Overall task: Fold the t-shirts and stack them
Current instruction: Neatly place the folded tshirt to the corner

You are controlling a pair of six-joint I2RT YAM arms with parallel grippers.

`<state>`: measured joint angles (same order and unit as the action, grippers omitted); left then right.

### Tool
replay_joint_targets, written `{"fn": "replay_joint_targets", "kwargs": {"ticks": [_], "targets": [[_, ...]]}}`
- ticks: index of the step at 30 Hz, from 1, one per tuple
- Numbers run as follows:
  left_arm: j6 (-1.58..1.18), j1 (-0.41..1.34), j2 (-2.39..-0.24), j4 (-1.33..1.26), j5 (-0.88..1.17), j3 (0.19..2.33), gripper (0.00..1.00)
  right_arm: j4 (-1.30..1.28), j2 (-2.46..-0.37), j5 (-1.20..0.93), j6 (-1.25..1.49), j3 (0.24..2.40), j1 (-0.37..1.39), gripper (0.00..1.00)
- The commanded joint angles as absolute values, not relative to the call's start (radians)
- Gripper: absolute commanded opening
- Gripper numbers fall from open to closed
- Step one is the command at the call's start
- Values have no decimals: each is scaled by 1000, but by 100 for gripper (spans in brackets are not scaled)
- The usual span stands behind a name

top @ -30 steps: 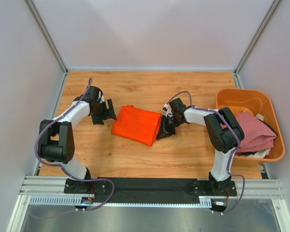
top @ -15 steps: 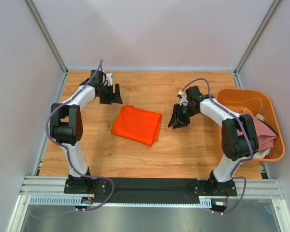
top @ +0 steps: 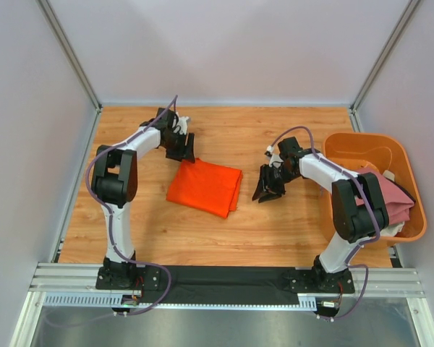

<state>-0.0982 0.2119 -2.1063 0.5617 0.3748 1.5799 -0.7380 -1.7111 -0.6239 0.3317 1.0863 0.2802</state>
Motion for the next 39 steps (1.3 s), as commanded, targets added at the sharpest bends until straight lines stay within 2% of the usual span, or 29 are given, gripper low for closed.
{"fn": "replay_joint_targets", "kwargs": {"ticks": [1,7,12,15,16,18,24,31,39], "targets": [[-83,229,-2106,575,335,1595,67,-703,-1681,-653,314,1083,281,34],[-115,258,-2132,594,331,1601,59,-684,-1678,-657,318,1054,281,33],[-135,268,-2167,597,344,1615,42,-680,-1672,-660,318,1045,281,33],[-143,268,-2169,600,331,1623,28,-678,-1669,-663,321,1037,281,33],[-140,267,-2166,601,312,1624,15,-675,-1666,-664,324,1034,281,33],[-137,265,-2161,612,266,1640,0,-676,-1664,-675,328,1025,281,32],[-112,226,-2149,667,143,1690,0,-692,-1652,-686,331,1012,284,32],[-46,149,-2169,719,-127,1801,0,-722,-1660,-698,334,1020,291,31],[146,29,-2321,687,-297,2077,0,-776,-1709,-721,342,1058,310,30]]}}
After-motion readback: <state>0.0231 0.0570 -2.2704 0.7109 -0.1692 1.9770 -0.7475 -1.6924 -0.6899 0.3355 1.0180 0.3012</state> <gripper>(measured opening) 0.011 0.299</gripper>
